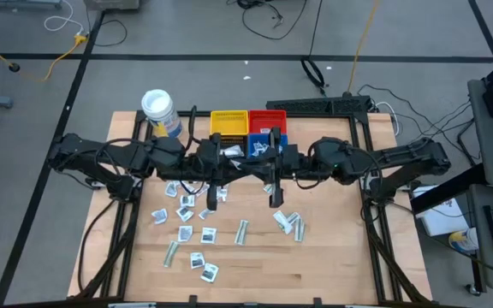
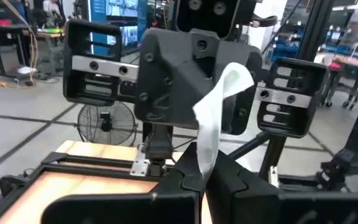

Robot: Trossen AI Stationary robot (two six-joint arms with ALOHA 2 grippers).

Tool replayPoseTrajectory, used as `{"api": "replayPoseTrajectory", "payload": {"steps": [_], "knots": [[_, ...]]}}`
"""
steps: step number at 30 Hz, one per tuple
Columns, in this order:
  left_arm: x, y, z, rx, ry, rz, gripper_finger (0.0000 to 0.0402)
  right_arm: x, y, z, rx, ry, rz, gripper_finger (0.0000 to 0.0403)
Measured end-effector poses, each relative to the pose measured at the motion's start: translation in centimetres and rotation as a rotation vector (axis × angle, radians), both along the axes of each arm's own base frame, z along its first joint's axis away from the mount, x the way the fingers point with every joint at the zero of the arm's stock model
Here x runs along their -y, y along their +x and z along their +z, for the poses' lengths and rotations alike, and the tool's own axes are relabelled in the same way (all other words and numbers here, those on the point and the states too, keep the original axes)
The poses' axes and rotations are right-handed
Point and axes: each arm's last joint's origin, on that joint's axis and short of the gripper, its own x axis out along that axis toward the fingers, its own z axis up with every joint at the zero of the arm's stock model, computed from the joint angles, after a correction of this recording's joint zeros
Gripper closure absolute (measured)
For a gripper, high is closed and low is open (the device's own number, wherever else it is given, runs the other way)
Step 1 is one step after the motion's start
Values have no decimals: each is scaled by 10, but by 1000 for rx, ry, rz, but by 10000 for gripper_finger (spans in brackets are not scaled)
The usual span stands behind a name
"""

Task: Pick & Place First Aid Supplies
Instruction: Put the green bandage pack into the black basket

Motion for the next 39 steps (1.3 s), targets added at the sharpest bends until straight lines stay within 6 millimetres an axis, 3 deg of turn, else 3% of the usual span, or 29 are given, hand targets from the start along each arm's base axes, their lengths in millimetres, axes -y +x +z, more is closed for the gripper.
{"api": "replayPoseTrajectory", "payload": {"steps": [6, 10, 14, 19, 24, 32, 39], "knots": [[-16, 1, -6, -80, 42, 23, 399, 6, -29, 17, -28, -37, -32, 288], [-29, -4, -6, -227, 86, 41, 400, 10, -49, 25, -64, -50, -68, 228], [-49, -13, -8, -389, 121, 57, 400, 12, -63, 33, -43, -45, -67, 193], [-72, -25, -10, -571, 125, 32, 401, 13, -67, 37, -22, -50, -66, 179], [-85, -27, -23, -870, 104, -15, 401, 13, -68, 38, -11, -106, -78, 181], [-95, -16, -64, -1397, 72, -114, 401, 13, -68, 39, 0, -121, -82, 179], [-91, -2, -77, -1438, 123, -180, 401, 13, -68, 39, 0, -125, -83, 181]]}}
